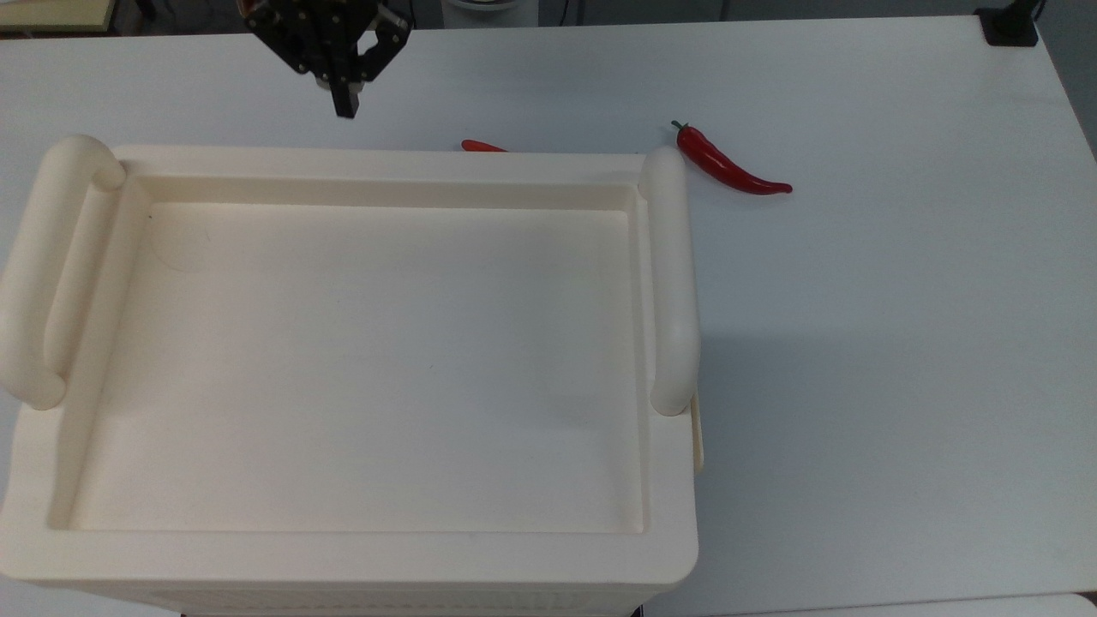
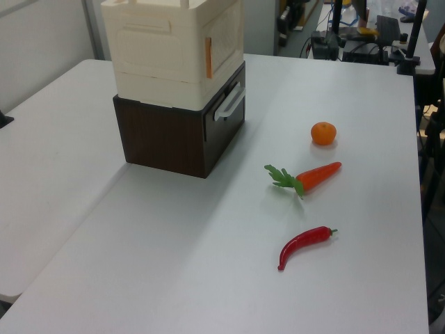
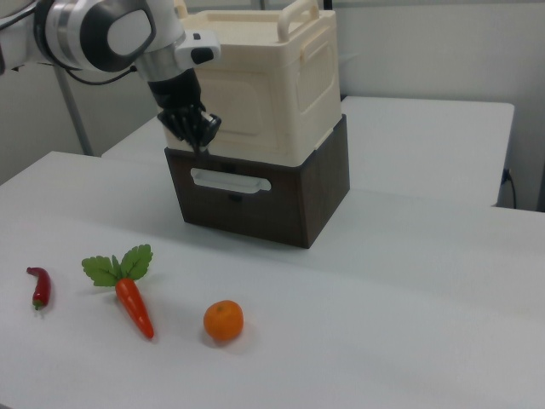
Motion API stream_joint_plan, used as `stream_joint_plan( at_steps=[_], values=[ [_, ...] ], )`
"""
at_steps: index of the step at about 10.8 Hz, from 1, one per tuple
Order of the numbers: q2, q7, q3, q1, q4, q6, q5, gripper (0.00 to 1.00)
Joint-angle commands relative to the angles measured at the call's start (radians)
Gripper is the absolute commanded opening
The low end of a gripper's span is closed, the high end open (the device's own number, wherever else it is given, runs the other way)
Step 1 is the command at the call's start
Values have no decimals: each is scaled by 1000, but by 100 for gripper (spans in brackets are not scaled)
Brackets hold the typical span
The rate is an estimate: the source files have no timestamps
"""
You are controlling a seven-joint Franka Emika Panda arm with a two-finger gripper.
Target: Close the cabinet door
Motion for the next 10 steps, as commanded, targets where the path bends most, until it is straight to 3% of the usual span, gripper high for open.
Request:
stream_joint_plan(
  at_steps=[1, 3, 6, 7, 8, 10],
  values=[
    [-114, -90, -2, 16, -114, -127, -59, 0],
    [-161, -109, 0, 31, -193, -142, -85, 2],
    [-162, -101, 0, 43, -200, -151, -85, 7],
    [-160, -101, 0, 43, -199, -150, -85, 21],
    [-160, -98, 0, 42, -197, -153, -85, 47],
    [-160, -98, -2, 42, -197, -162, -85, 89]
  ],
)
